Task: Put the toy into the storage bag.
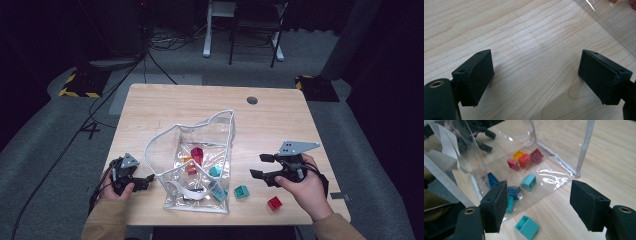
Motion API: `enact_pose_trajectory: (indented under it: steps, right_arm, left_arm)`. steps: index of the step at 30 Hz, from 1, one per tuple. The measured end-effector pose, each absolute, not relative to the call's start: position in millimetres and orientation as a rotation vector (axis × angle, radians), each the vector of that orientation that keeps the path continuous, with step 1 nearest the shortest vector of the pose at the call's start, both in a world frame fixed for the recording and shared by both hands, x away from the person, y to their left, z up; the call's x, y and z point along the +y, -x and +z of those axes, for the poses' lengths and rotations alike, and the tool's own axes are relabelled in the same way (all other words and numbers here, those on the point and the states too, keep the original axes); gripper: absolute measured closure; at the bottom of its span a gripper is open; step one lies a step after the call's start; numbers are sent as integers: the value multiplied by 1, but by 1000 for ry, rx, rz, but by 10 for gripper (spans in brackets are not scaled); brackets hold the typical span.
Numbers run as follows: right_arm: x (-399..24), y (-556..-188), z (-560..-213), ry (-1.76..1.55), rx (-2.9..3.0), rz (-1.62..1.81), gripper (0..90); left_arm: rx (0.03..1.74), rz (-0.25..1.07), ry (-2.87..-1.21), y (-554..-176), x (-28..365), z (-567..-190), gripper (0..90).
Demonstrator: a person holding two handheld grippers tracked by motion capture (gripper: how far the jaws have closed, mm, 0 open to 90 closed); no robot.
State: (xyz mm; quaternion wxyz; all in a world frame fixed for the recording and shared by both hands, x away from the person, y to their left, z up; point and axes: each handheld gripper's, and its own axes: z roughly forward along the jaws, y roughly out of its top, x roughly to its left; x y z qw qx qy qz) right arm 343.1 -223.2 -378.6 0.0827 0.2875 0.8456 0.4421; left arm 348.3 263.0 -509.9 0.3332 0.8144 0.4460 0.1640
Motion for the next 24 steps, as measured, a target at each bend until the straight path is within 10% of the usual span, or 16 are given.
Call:
enact_pose_trajectory:
  steps: [24]
  right_arm:
    - [-207, -339, -456, -836, 2712, 1188, 298]
  left_arm:
    - [1164, 430, -2126, -348, 263, -510, 133]
